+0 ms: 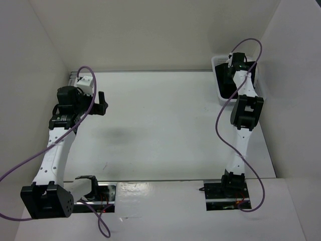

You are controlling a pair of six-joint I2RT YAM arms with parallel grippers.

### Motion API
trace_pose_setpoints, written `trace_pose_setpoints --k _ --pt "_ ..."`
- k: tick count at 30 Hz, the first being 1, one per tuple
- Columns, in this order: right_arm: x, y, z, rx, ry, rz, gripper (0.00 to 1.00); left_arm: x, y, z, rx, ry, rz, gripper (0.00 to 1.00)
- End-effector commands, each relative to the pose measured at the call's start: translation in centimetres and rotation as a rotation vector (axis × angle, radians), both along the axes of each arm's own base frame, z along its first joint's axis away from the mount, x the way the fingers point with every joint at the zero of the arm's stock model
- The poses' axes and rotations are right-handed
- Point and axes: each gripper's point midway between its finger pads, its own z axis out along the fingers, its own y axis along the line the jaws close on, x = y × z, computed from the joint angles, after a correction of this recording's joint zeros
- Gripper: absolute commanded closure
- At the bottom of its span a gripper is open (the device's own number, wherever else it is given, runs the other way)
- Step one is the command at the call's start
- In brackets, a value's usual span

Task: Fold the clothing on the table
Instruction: Grab the skirt from the pile, then move the skirt to the center of the board

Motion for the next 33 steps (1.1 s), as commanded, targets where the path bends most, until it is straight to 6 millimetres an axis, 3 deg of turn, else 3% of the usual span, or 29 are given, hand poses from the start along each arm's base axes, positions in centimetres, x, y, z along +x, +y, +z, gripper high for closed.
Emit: trace_pose_setpoints --k 1,5,6,8,11,17,18,19,20,21,23,24,25,26,27,29,31,33 --pt "1.4 0.4 3.6 0.012 -0.085 0.002 0.6 0.2 -0.2 1.3 0.001 -0.06 -0.027 0.0" --pt "1.3 0.7 4.6 0.026 -0.09 0.004 0.93 0.2 -0.2 1.3 0.009 -0.062 -0.031 0.0" --pt "1.3 0.7 4.6 0.026 -0.09 0.004 0.95 0.3 -0.2 1.5 0.01 -0.071 -0.031 0.0" --pt "1.1 0.6 7.0 0.036 -0.125 0.012 1.0 0.2 -0.2 1.1 0.009 -0.062 -0.031 0.0" --pt "0.5 1.1 9.4 0.053 -0.159 0.022 1.0 0.2 -0.3 1.1 0.005 -0.062 -0.039 0.0" --pt "-0.6 1.1 11.6 0.054 -0.159 0.004 1.0 0.1 -0.4 1.4 0.006 -0.071 -0.039 0.0" --pt "-0.6 1.7 14.5 0.076 -0.208 0.024 1.0 0.1 -0.4 1.4 0.006 -0.071 -0.039 0.0" --pt "-0.9 2.3 15.6 0.1 -0.216 0.035 1.0 0.1 -0.4 1.4 0.006 -0.071 -0.039 0.0" --pt "-2.1 3.7 16.5 0.133 -0.192 0.058 1.0 0.1 -0.4 1.4 0.006 -0.071 -0.039 0.0" --pt "-2.2 5.6 20.1 0.162 -0.26 0.124 1.0 0.1 -0.4 1.4 0.006 -0.071 -0.039 0.0" --pt "-4.0 9.6 22.8 0.2 -0.264 0.224 1.0 0.0 -0.5 1.5 0.002 -0.072 -0.047 0.0" --pt "-5.4 12.0 25.5 0.223 -0.303 0.289 1.0 0.0 -0.5 1.5 0.002 -0.072 -0.048 0.0" --pt "-6.1 14.0 25.8 0.232 -0.295 0.338 1.0 0.0 -0.5 1.5 0.002 -0.072 -0.048 0.0" --pt "-7.7 18.0 26.0 0.237 -0.262 0.446 1.0 0.0 -0.5 1.5 0.002 -0.072 -0.048 0.0" --pt "-9.6 20.8 27.9 0.279 -0.281 0.553 1.0 -0.1 -0.5 1.7 0.004 -0.081 -0.048 0.0" --pt "-12.1 24.7 29.3 0.346 -0.28 0.689 0.94 -0.1 -0.5 1.7 0.004 -0.081 -0.048 0.0" --pt "-13.5 25.6 30.9 0.38 -0.308 0.743 0.71 -0.2 -0.5 2.1 0.005 -0.092 -0.048 0.0" --pt "-13.2 24.8 30.8 0.347 -0.309 0.703 0.53 -0.5 -0.7 2.0 0.0 -0.094 -0.057 0.0"
